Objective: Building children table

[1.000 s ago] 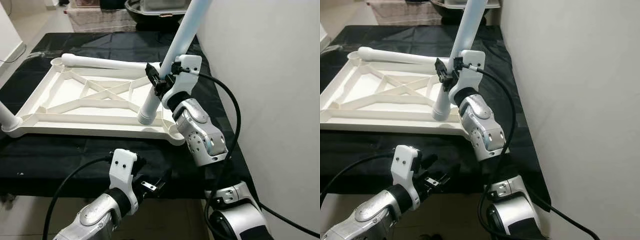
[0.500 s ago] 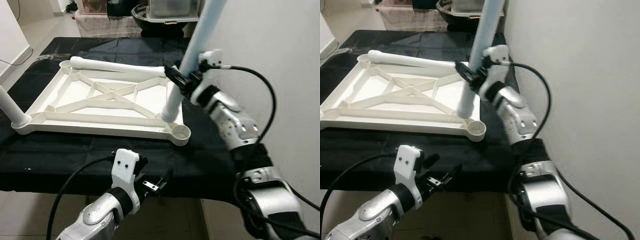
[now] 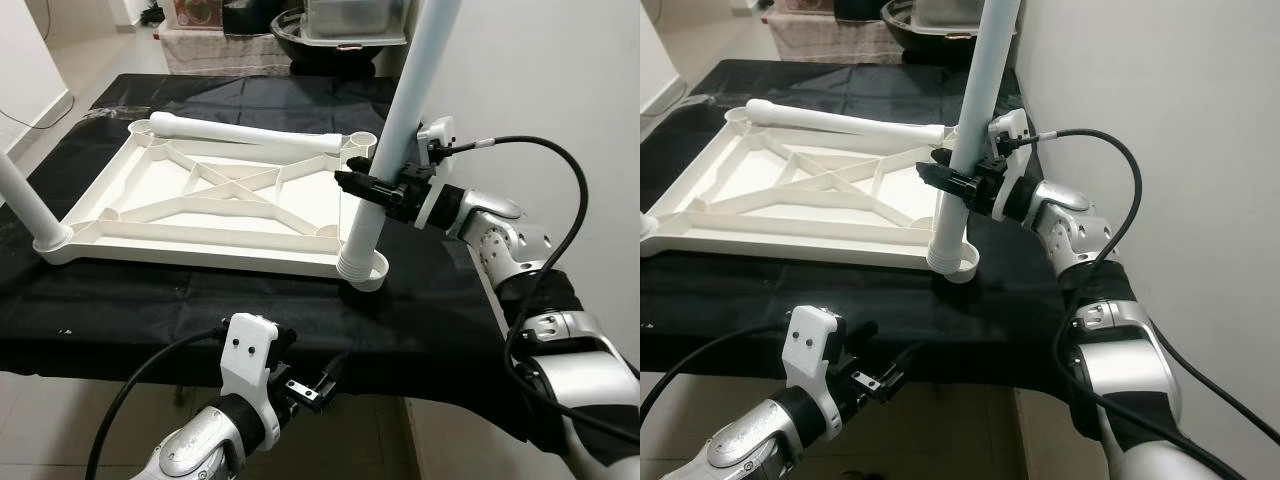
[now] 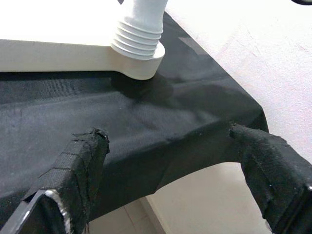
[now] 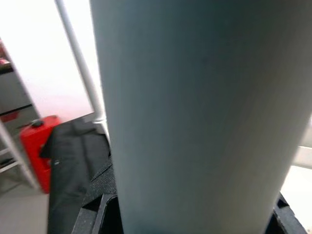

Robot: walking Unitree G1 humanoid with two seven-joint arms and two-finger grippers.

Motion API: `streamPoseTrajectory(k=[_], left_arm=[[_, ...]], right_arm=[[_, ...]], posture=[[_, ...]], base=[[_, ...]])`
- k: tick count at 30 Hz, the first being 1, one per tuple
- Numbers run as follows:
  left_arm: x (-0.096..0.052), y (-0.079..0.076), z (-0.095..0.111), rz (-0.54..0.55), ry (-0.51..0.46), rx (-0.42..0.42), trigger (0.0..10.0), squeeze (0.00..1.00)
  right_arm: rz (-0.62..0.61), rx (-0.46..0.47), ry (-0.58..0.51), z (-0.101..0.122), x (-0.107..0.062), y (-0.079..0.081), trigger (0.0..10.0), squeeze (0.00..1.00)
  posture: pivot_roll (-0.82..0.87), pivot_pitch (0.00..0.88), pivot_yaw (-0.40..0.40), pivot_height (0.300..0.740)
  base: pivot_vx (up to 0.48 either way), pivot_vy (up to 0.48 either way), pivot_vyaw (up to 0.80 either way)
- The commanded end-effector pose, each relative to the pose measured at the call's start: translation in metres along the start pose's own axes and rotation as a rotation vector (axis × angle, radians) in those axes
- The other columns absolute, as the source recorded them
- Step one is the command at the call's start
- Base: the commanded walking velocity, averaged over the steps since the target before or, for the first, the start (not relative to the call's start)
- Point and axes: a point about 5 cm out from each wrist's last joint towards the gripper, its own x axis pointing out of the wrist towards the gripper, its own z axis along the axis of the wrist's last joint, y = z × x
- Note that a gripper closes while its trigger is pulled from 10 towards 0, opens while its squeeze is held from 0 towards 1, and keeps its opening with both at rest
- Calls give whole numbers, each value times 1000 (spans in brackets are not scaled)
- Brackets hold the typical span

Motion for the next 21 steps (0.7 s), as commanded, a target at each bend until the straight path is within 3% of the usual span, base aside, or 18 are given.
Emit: streamPoseTrajectory(k=[1,9,13,16,19,20,21], left_arm=[[-4,-2,-2,-5,22,-1,10000,0],[-9,-6,-3,0,32,-7,10000,0],[-10,-6,-4,6,38,-9,10000,0],[-10,-7,-4,6,39,-10,10000,0],[-9,-7,-3,6,40,-10,10000,0],[-9,-7,-3,6,38,-11,10000,0],[-9,-7,-3,6,38,-11,10000,0]], right_arm=[[8,29,42,-12,-1,0,0,0],[-36,-3,54,-13,3,-6,0,0],[-1,-22,35,3,-1,-11,0,0],[-59,-57,31,10,-5,-17,0,0],[-42,-74,32,13,-8,-18,0,0],[33,-76,64,11,-12,-15,0,0],[33,-76,64,11,-12,-15,0,0]], posture=[[221,177,-21,740],[234,198,-23,740],[234,202,-22,740],[231,202,-22,740],[228,204,-24,740],[224,204,-26,740],[224,204,-26,740]], base=[[0,0,0],[0,0,0],[0,0,0],[0,0,0],[0,0,0],[0,0,0],[0,0,0]])
